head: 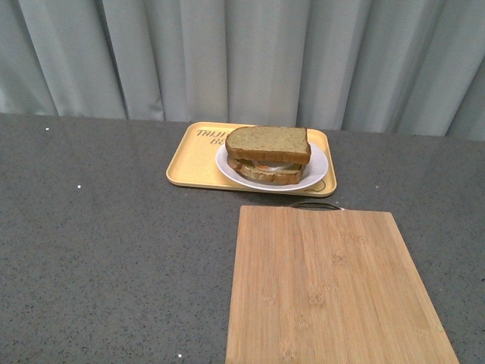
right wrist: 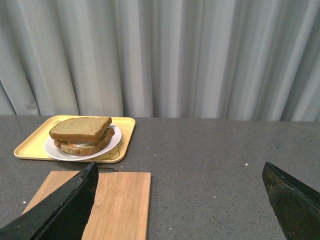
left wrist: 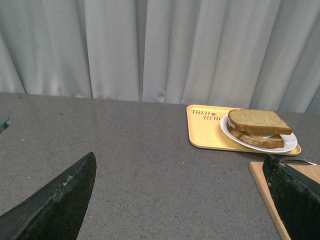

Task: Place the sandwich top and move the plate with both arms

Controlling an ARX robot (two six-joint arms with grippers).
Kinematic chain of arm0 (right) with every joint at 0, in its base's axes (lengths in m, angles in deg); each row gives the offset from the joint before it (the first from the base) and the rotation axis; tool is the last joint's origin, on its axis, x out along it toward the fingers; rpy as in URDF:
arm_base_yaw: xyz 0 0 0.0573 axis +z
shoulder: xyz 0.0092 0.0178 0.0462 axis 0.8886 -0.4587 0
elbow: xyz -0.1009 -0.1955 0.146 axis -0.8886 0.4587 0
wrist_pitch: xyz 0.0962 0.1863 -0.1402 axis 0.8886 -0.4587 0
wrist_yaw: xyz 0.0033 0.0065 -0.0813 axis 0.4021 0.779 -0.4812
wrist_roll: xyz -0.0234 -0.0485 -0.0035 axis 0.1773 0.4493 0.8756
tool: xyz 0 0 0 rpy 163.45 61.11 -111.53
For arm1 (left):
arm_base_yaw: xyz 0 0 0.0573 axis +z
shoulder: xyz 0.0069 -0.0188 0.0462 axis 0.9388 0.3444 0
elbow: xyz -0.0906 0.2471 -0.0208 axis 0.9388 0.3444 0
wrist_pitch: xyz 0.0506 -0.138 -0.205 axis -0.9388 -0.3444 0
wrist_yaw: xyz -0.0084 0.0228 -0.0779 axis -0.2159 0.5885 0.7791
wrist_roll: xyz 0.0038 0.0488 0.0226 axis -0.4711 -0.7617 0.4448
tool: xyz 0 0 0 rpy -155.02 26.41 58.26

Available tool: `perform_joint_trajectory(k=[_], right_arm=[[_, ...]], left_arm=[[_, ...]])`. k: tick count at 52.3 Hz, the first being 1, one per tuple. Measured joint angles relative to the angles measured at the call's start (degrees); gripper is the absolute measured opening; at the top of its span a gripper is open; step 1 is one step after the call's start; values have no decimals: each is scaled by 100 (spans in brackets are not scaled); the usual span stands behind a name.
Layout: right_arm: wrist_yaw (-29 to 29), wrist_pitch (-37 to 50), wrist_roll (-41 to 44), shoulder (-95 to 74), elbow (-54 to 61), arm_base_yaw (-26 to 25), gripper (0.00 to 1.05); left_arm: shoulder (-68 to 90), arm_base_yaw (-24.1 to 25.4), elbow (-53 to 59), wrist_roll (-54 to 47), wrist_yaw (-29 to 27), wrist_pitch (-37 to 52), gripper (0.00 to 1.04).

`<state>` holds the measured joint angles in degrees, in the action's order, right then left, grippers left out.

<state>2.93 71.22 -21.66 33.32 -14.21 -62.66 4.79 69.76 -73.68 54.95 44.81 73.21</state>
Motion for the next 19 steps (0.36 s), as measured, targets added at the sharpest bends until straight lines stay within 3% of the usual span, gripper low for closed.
perform_joint_trajectory(k=[19], right_arm=[[0,0,0,0,0,0,95]], left_arm=[[0,0,0,-2,0,0,98]])
